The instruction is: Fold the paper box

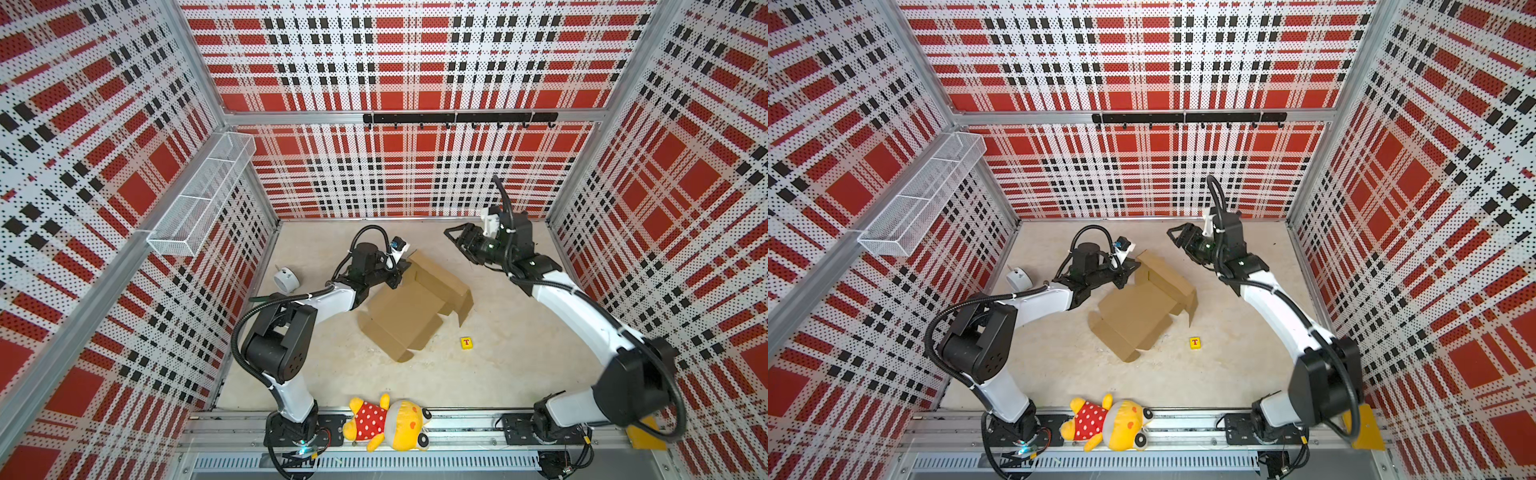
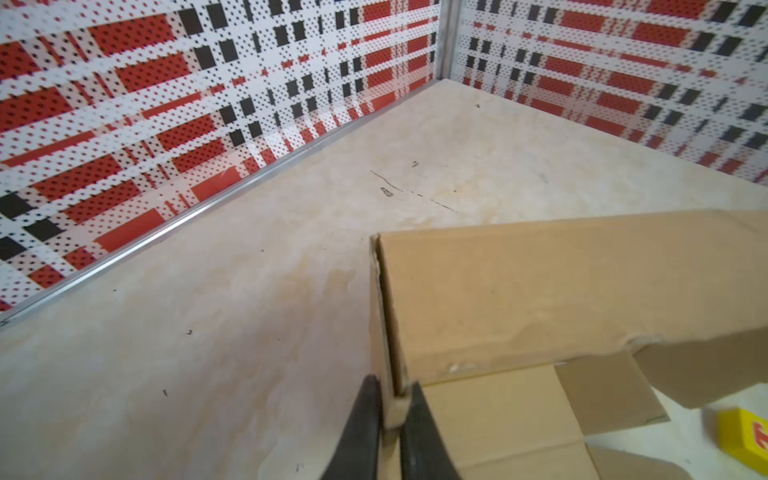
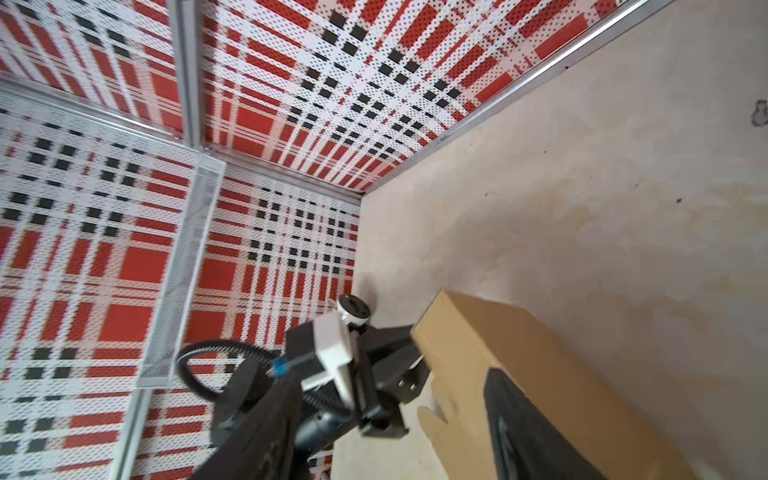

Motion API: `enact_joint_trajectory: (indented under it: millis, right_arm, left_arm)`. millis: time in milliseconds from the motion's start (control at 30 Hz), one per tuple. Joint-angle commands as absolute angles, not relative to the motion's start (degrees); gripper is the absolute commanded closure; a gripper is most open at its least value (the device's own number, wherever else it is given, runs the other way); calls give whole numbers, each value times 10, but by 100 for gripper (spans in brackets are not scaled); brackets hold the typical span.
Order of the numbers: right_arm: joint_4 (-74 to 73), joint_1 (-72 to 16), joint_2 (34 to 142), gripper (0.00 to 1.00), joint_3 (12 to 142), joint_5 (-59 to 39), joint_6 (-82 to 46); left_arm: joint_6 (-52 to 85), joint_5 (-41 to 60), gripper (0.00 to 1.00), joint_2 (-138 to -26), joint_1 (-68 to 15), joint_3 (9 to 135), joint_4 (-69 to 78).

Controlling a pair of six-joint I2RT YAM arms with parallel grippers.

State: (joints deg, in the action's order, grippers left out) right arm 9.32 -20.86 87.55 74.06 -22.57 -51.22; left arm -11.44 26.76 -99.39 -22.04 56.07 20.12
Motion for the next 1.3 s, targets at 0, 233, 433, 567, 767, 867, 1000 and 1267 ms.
enact_joint_trajectory:
  millis: [0,233,433,567,767,867,1000,1267]
  right_arm:
    - [95,-212,948,27,794,-270,-445]
    - [24,-250,1064,26,856,-295,-442]
    - [-38,-281,1135,29,897,-304,-470]
    - [-54,-292,1159,32,913,-305,-473]
    - [-47,-306,1179,35,925,-302,-461]
    - [-47,-307,1186,35,922,-298,-463]
    - [-47,-310,1198,35,923,-291,-455]
    - [-58,-322,1208,34,922,-293,-446]
  left_arm:
    - [-137,361,92,-957,-156,540,227]
    - [-221,394,95,-943,-98,506,230]
    - [-251,378,94,-957,-105,508,225]
    - [-261,350,94,-968,-110,508,219]
    - [-253,323,91,-1004,-109,514,220]
    - [-247,319,91,-1015,-108,520,220]
    - [-237,326,91,-1029,-99,524,229]
    - [-233,327,91,-1032,-98,529,228]
